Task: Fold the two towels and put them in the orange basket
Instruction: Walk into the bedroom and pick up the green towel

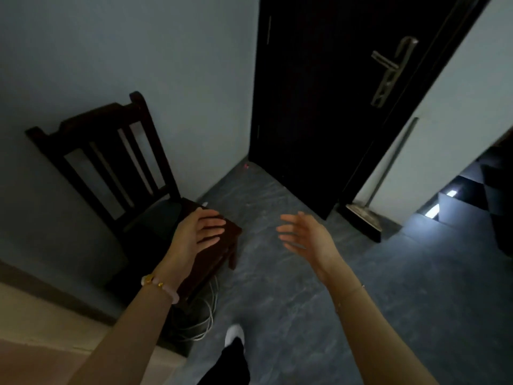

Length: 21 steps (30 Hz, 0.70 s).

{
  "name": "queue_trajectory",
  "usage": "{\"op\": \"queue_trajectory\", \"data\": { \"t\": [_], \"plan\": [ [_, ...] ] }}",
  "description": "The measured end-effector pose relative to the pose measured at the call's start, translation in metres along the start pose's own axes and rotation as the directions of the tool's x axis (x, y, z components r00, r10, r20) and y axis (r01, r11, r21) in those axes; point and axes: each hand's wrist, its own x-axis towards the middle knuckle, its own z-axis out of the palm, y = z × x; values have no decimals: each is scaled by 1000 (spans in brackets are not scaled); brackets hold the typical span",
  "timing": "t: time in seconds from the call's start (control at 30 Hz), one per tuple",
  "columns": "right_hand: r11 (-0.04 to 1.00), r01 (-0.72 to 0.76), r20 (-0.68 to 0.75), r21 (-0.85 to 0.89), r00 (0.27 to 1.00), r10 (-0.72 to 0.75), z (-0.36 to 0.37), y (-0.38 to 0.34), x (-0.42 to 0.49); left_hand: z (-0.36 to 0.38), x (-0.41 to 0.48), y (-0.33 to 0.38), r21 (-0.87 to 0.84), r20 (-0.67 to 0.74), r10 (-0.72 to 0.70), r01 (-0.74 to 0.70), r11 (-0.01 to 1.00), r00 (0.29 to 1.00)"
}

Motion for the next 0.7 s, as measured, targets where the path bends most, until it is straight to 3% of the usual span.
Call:
{"op": "queue_trajectory", "data": {
  "t": [0.33,0.7],
  "plan": [
    [985,-72,175,-156,979,99,74,-52,154,-36,126,25,-92,-229,-19,-2,996,973],
    [904,-227,328,-362,876,352,182,-52,280,-110,196,-2,-315,-481,-226,74,946,847]
  ]
}}
